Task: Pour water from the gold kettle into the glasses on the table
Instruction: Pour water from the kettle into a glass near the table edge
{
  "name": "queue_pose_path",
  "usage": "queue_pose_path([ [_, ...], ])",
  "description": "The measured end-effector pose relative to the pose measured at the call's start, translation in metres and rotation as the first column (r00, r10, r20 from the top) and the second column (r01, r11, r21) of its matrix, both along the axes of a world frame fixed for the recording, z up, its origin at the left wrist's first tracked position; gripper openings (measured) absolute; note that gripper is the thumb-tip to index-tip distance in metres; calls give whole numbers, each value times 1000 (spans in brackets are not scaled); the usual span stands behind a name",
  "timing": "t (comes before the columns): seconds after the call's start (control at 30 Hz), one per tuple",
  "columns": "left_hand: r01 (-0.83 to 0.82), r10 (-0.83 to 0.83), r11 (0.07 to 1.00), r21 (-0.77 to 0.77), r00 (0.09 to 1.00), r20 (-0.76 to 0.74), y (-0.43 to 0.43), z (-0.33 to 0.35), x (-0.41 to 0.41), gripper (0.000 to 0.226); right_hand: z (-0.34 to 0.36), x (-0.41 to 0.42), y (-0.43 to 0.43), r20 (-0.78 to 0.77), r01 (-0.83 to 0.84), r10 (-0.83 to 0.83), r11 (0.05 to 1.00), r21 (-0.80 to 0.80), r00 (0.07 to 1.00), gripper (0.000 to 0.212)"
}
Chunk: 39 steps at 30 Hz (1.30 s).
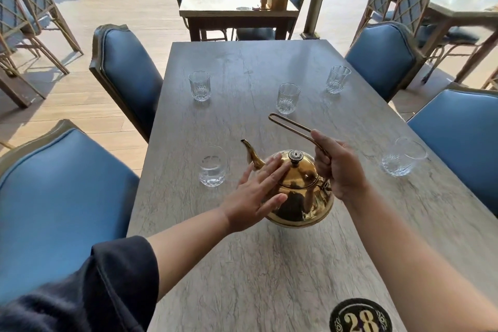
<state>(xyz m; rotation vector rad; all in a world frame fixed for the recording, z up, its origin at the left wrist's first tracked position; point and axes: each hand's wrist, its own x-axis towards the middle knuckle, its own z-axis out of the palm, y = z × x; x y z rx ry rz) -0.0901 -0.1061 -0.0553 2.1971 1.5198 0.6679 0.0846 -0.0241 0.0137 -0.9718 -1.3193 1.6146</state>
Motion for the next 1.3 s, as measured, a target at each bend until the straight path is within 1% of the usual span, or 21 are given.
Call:
queue_pose_path([
  [0.13,60,-61,998,-15,998,-27,8,0,31,59,5,33,-4,30,85,-85,996,1,996,57],
  [0.27,128,-130,991,-31,991,-37,20,2,73,61,9,76,-7,53,183,-182,983,-11,982,57],
  [0.33,155,-157,987,-37,987,-41,27,2,99,62,12,101,-7,69,242,-240,970,-30,968,53],
  [0.47,185,-186,982,-33,982,-37,42,2,156,63,18,154,-3,153,330,-324,944,-16,933,39],
  [0.53,192,-193,981,-28,981,-25,49,2,185,63,21,183,3,178,324,-318,946,-3,931,40],
  [0.63,194,-194,981,-22,981,-2,58,3,230,64,26,227,15,145,250,-246,968,-5,958,51],
  [0.83,168,-167,985,-33,985,30,84,4,310,65,36,299,42,181,253,-251,967,11,951,61],
  [1.03,160,-157,985,-63,987,40,110,8,354,66,38,338,73,221,224,-226,974,35,949,59],
  [1.3,179,-181,975,-134,983,-6,143,13,364,67,41,349,107,288,194,-187,981,6,939,51],
])
